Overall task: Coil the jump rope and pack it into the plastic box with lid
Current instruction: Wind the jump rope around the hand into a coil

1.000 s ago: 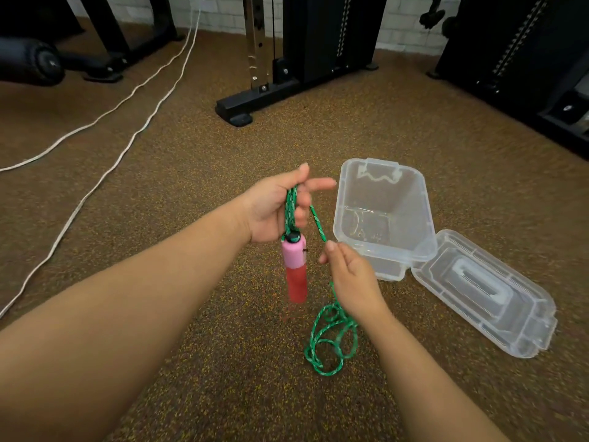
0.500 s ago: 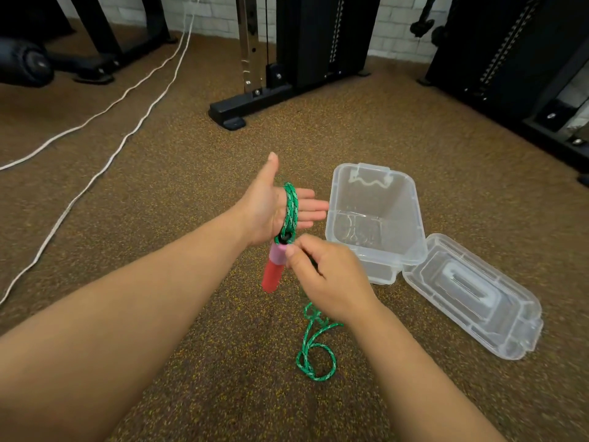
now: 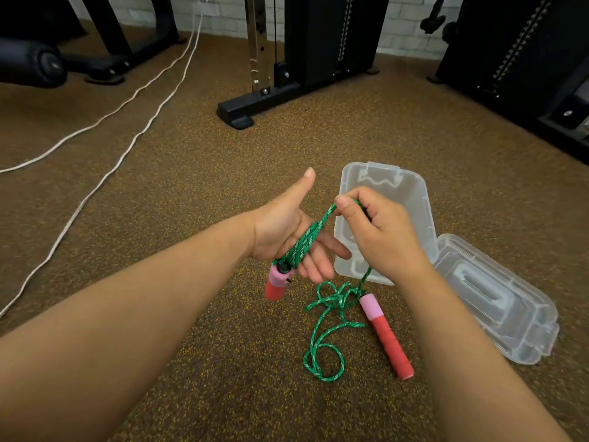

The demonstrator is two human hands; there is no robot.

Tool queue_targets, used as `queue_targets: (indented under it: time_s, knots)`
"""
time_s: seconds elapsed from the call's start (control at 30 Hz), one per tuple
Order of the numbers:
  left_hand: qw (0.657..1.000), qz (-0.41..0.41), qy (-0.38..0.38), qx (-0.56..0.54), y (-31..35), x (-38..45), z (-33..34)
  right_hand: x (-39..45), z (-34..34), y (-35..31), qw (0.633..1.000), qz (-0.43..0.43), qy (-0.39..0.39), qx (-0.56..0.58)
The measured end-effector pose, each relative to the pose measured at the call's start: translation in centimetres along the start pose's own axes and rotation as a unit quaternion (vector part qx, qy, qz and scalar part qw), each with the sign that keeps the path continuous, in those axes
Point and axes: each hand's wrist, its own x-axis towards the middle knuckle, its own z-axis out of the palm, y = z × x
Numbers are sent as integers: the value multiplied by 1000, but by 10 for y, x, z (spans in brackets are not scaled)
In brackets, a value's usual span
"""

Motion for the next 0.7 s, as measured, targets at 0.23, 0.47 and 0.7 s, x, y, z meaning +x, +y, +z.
queue_targets:
  time_s: [0.23,0.47,0.7]
  knots:
    - [998,17,-54,26,5,-8,11,-4,8,14,996,56,9,70]
    - [987,99,12,-127,6,-2,14,-27,38,36,974,152,12,170]
    - [936,173,168,-257,12,8,2,-45,52,32,985,158,-52,43]
